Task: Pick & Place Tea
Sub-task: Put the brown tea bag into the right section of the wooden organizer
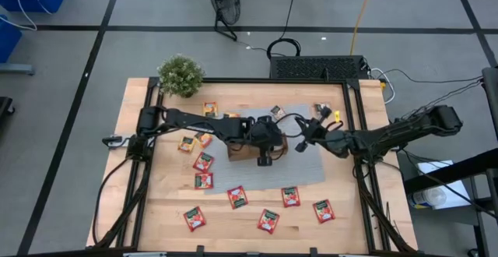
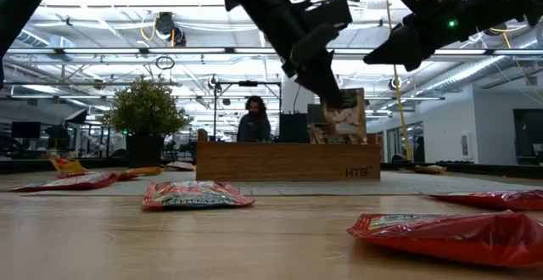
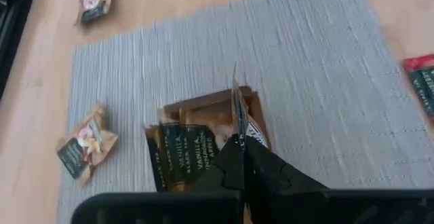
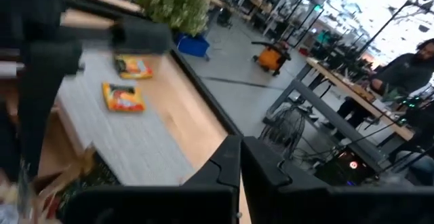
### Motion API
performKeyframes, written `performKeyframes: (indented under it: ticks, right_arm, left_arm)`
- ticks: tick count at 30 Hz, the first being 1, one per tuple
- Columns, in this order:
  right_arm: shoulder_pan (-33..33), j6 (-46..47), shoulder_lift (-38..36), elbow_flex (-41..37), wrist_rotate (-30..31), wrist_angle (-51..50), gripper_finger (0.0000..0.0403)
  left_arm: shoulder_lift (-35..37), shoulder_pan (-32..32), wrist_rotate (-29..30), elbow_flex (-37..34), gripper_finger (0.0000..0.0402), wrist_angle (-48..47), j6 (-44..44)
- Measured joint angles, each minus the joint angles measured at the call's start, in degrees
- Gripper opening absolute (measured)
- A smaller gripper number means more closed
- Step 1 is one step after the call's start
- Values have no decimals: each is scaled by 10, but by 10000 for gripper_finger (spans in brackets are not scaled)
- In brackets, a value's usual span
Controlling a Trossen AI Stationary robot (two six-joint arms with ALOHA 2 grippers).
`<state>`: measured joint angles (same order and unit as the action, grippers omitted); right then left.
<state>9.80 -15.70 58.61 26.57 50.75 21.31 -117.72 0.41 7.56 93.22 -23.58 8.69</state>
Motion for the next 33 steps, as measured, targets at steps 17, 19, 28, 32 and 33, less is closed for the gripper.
performKeyframes:
  ticks: [17,19,28,32,33]
  right_arm:
    - [31,7,-9,-8,0,2,0]
    - [31,4,-9,-17,0,7,0]
    - [31,1,-9,-35,1,11,1]
    - [31,5,-9,-35,1,11,1]
    - [31,10,-9,-35,1,11,1]
  left_arm:
    - [-8,21,-35,-62,1,81,82]
    - [-8,25,-33,-73,6,83,75]
    - [-8,28,13,-77,62,92,3]
    - [-6,24,38,-77,93,92,-6]
    - [-6,22,44,-77,102,92,-9]
